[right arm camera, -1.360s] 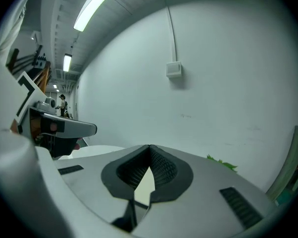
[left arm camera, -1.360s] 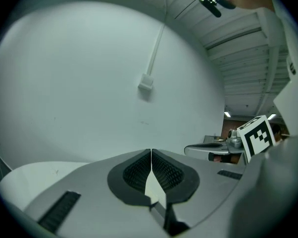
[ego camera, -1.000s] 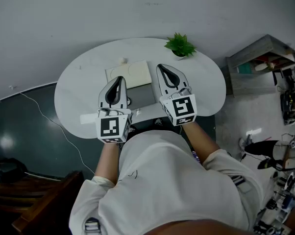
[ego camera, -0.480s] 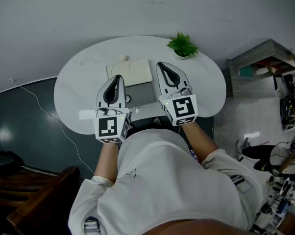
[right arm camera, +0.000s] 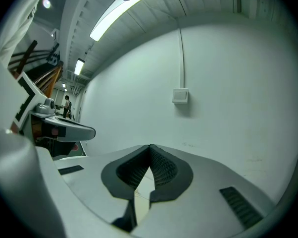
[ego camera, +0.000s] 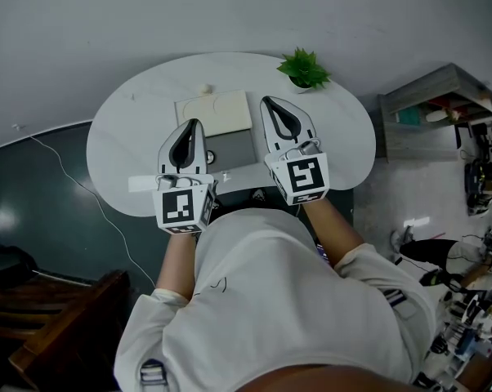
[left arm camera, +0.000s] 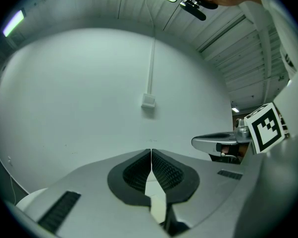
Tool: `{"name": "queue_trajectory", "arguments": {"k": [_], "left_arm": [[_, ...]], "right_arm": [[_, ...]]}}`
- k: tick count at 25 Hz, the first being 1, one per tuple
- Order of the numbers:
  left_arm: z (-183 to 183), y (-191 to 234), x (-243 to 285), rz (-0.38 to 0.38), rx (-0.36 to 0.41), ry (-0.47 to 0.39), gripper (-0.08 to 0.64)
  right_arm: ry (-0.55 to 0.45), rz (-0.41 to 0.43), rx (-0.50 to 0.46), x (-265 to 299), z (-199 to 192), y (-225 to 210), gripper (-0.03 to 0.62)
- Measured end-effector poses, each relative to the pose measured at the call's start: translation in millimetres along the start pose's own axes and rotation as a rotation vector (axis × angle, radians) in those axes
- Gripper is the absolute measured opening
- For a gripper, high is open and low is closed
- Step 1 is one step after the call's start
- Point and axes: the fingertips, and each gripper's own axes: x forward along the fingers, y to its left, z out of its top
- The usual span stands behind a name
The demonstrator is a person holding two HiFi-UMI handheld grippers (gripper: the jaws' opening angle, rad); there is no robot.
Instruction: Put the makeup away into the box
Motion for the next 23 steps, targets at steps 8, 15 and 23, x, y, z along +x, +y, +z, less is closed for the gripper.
{"name": "queue_trajectory", "arguments": {"k": [8, 15, 23], "left_arm": [[-1.2, 2.9, -1.6, 0.014, 0.006, -0.004, 0.022], [-5.3, 4.0, -2.7, 0.016, 0.012, 0.004, 0.021], [-7.2, 8.4, -1.9, 0.022, 0.011, 0.007, 0.021]], "right_arm": [[-0.003, 0.001, 0.004, -0.5, 0.5, -0.8, -0.003], [-0.001, 0.003, 0.003, 0.2, -0.4, 1.5, -0.003], [0.002, -0.003, 0.000, 1.9, -1.2, 0.9, -0.003]]}}
